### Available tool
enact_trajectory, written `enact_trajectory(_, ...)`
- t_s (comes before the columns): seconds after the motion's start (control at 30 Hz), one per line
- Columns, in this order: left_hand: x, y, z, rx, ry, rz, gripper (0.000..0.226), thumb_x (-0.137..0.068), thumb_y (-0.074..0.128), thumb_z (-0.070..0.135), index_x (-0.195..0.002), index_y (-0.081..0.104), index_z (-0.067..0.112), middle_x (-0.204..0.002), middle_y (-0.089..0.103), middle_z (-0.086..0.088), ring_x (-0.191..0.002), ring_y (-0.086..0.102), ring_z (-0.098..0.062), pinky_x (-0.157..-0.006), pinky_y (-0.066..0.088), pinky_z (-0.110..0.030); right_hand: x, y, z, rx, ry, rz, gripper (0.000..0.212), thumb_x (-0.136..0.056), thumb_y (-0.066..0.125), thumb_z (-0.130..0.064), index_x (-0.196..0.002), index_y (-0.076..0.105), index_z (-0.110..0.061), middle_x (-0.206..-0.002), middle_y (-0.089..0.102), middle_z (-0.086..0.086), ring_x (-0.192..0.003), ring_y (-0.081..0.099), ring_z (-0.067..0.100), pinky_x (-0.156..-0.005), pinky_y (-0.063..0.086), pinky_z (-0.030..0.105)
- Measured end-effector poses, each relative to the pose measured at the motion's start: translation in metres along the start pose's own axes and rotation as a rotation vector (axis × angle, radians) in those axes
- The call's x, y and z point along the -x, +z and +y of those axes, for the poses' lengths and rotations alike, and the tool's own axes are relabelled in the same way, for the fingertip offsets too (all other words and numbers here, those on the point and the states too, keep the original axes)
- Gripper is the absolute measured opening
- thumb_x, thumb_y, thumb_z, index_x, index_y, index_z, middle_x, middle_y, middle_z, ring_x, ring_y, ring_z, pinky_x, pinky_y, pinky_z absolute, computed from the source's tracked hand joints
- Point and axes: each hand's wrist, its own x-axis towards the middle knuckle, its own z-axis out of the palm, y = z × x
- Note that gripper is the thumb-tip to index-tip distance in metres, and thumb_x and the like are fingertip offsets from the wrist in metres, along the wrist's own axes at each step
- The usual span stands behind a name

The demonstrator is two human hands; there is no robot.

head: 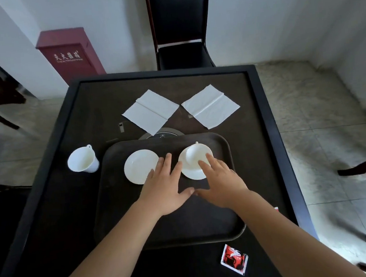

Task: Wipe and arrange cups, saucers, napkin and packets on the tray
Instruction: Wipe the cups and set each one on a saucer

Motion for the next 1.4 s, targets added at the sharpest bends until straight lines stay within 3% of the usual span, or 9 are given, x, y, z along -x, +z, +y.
enact_trajectory(0.17, 0.055, -0.013, -0.008, -0.001, -0.034, -0.016, 0.085, -0.088, 0.038, 0.072, -0.154, 0.011, 0.026, -0.165, -0.001, -0.006, -0.15, 0.002, -0.032, -0.118, 0.018, -0.05, 0.028, 0.007, -0.03, 0.102, -0.015, -0.016, 0.094, -0.079, 0.041, -0.082, -0.152, 0.005, -0.034, -0.165, -0.006, 0.001, -0.15, -0.002, 0.03, -0.116, 0.015, 0.054)
enact_trajectory(0.3, 0.093, -0.016, -0.025, -0.003, -0.022, 0.022, 0.077, -0.09, 0.046, 0.063, -0.151, 0.023, 0.023, -0.162, 0.016, -0.006, -0.147, 0.017, -0.028, -0.115, 0.029, -0.046, 0.042, 0.013, -0.053, 0.111, -0.008, -0.053, 0.094, -0.078, 0.035, -0.084, -0.152, 0.005, -0.035, -0.164, -0.01, 0.0, -0.15, -0.004, 0.031, -0.116, 0.014, 0.056)
enact_trajectory(0.4, 0.116, -0.014, -0.041, 0.026, -0.042, 0.04, 0.074, -0.089, 0.048, 0.061, -0.149, 0.03, 0.021, -0.158, 0.026, -0.005, -0.143, 0.028, -0.025, -0.109, 0.034, -0.042, 0.048, 0.017, -0.072, 0.092, -0.021, -0.07, 0.089, -0.08, 0.04, -0.081, -0.151, 0.013, -0.035, -0.165, -0.003, -0.001, -0.15, 0.003, 0.029, -0.115, 0.018, 0.055)
enact_trajectory(0.57, 0.147, -0.012, -0.069, 0.052, -0.084, 0.046, 0.073, -0.089, 0.049, 0.06, -0.149, 0.031, 0.022, -0.158, 0.029, -0.003, -0.143, 0.029, -0.023, -0.108, 0.036, -0.041, 0.049, 0.021, -0.108, 0.052, -0.027, -0.15, 0.079, -0.084, 0.057, -0.066, -0.149, 0.028, -0.031, -0.161, 0.021, -0.003, -0.143, 0.029, 0.026, -0.105, 0.039, 0.048)
enact_trajectory(0.8, 0.175, -0.028, -0.123, 0.08, -0.098, 0.027, 0.068, -0.09, 0.047, 0.06, -0.147, 0.033, 0.025, -0.145, 0.046, 0.004, -0.124, 0.051, -0.018, -0.091, 0.049, -0.037, 0.043, 0.022, -0.165, 0.001, -0.069, -0.157, 0.063, -0.088, 0.057, -0.057, -0.141, 0.039, -0.028, -0.143, 0.049, -0.003, -0.126, 0.049, 0.022, -0.093, 0.045, 0.04)
enact_trajectory(1.0, 0.186, -0.043, -0.175, 0.104, -0.091, 0.056, 0.058, -0.09, 0.048, 0.058, -0.14, 0.041, 0.029, -0.122, 0.057, 0.008, -0.105, 0.059, -0.014, -0.073, 0.048, -0.032, 0.028, 0.027, -0.219, 0.038, -0.08, -0.164, 0.062, -0.089, 0.055, -0.057, -0.141, 0.038, -0.029, -0.139, 0.05, -0.003, -0.121, 0.052, 0.024, -0.087, 0.047, 0.039)
enact_trajectory(1.4, 0.155, -0.06, -0.265, 0.134, -0.053, 0.07, 0.06, -0.089, 0.048, 0.058, -0.14, 0.041, 0.028, -0.13, 0.053, 0.006, -0.11, 0.057, -0.016, -0.077, 0.049, -0.034, -0.044, 0.026, -0.3, 0.048, -0.106, -0.116, 0.045, -0.088, 0.059, -0.051, -0.125, 0.051, -0.025, -0.124, 0.058, -0.002, -0.107, 0.058, 0.022, -0.082, 0.05, 0.036)
